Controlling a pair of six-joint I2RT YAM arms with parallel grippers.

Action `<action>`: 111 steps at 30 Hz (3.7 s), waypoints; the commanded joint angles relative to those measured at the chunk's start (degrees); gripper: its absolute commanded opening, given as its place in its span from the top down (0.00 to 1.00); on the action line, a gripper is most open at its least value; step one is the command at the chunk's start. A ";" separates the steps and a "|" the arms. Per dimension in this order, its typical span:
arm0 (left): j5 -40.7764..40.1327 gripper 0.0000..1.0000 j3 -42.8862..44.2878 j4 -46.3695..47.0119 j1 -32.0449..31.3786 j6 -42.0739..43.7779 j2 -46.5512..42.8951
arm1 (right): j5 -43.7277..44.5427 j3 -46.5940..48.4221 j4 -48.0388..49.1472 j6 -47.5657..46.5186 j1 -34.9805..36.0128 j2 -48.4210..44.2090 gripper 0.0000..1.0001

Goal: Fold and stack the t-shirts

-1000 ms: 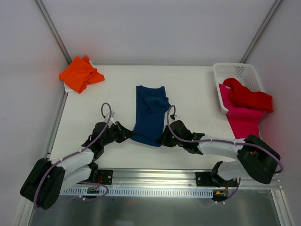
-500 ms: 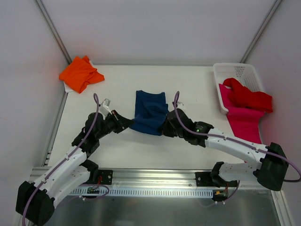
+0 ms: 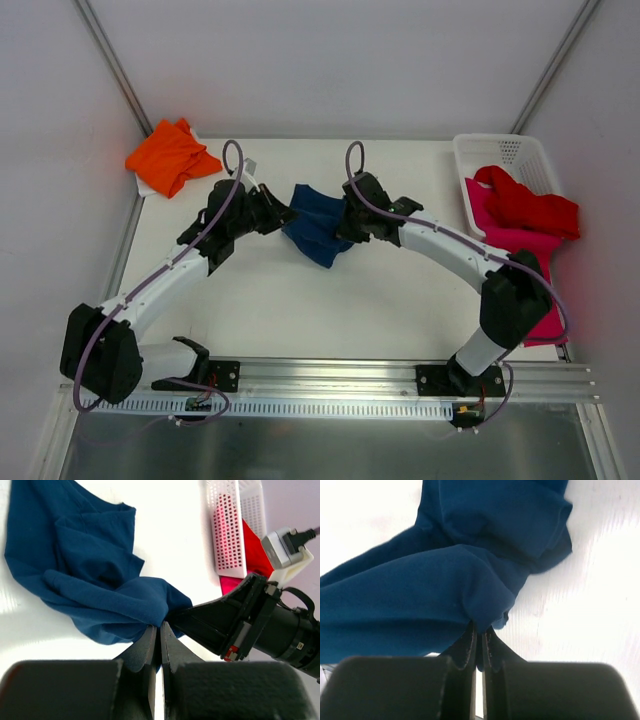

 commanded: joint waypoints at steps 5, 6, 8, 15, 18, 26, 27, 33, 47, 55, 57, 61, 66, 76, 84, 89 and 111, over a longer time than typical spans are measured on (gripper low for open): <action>-1.18 1.00 9.83 1.73 2.40 3.04 10.12 | -10.11 13.64 -3.81 -5.84 -7.05 11.93 0.99; -1.00 1.00 10.63 1.82 3.19 3.30 12.57 | -11.24 14.79 -3.89 -6.19 -7.67 14.21 0.99; -1.09 1.00 12.47 1.82 4.07 3.13 14.95 | -12.13 18.65 -4.07 -6.72 -9.60 16.41 1.00; 3.12 1.00 20.38 5.77 7.50 2.95 29.36 | -14.41 29.64 -6.53 -8.74 -15.23 24.94 1.00; 6.63 1.00 24.25 7.79 8.90 2.25 35.50 | -16.25 31.94 -6.44 -8.48 -17.60 28.46 0.99; 10.69 0.99 29.53 13.76 11.28 -0.04 46.50 | -21.00 37.65 -5.31 -10.41 -22.61 36.72 0.49; 10.95 0.71 30.23 14.12 11.46 0.05 47.21 | -21.01 37.66 -4.95 -10.41 -23.40 37.08 0.31; 11.04 0.01 32.87 15.18 12.07 0.84 51.61 | -17.85 37.04 -4.16 -12.87 -24.99 35.77 0.01; 3.49 0.01 20.67 10.61 15.06 3.14 29.05 | -11.07 23.43 -4.87 -16.74 -24.20 8.79 0.01; 4.18 0.01 0.72 12.10 14.97 -0.83 12.00 | -25.64 22.10 1.53 -11.57 -17.43 12.97 0.61; 4.45 0.01 -2.89 11.84 14.71 -0.74 7.78 | -27.94 22.36 3.74 -10.07 -17.17 16.15 0.93; 3.14 0.01 -6.77 9.12 14.53 0.84 2.49 | -33.82 28.58 7.61 -8.22 -17.17 25.28 1.00; 3.13 0.01 -8.70 7.53 14.45 1.63 -0.59 | -37.53 39.22 10.25 -7.43 -18.04 38.03 1.00; 3.57 0.01 -8.88 7.44 14.36 3.13 1.16 | -45.53 54.01 26.66 -0.84 -24.11 53.60 0.98; 3.13 0.01 -7.39 7.44 14.36 4.53 5.82 | -46.32 51.20 39.66 5.75 -29.38 58.61 0.96; 3.39 0.01 -5.81 7.88 14.45 4.80 9.68 | -48.34 47.24 46.02 7.87 -30.70 58.44 0.97; 4.45 0.01 -9.84 11.49 13.22 3.04 8.90 | -49.66 20.26 60.62 9.89 -28.68 35.93 0.99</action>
